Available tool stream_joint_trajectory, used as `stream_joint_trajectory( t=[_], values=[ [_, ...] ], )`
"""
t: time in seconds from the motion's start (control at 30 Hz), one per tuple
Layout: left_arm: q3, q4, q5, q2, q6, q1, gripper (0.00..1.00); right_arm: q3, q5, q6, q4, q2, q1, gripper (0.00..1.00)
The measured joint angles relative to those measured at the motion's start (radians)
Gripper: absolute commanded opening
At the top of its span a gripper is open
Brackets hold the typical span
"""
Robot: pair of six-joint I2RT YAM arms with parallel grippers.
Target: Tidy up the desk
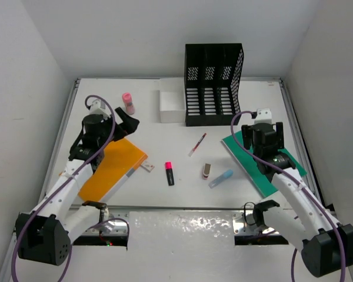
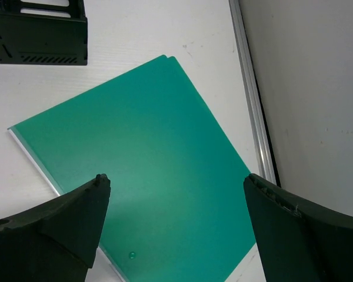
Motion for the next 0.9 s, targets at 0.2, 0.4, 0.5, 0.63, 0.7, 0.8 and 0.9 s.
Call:
stream_joint_trajectory(
  t=[0.2, 0.4, 0.5, 0.63, 0.7, 0.8, 0.9],
  values=[
    [0.021, 0.06, 0.098, 0.003, 0.033, 0.0, 0.94, 0.005, -0.097, 0.023, -0.04, 0.005, 0.0, 0.88],
    [0.095, 0.076, 0.138, 0.063, 0.091, -0.056, 0.94, 0.079, -0.187, 0.148, -0.171, 0.098, 0.051, 0.89],
    [0.174, 0.012, 0.087, 0.146, 0.12, -0.092, 0.9, 0.118, -0.187, 0.27, -0.245, 0.142, 0.109, 0.85],
    [0.224, -0.068, 0.038, 0.238, 0.151, -0.116, 0.89, 0.159, -0.189, 0.473, -0.32, 0.223, 0.134, 0.86],
    [0.224, -0.121, 0.007, 0.251, 0.168, -0.118, 0.9, 0.16, -0.198, 0.562, -0.338, 0.266, 0.149, 0.86],
    [0.232, -0.182, -0.06, 0.251, 0.195, -0.119, 0.92, 0.139, -0.235, 0.681, -0.323, 0.32, 0.174, 0.84],
    [0.251, -0.208, -0.129, 0.244, 0.22, -0.119, 0.91, 0.111, -0.269, 0.761, -0.302, 0.356, 0.195, 0.8]
  ],
)
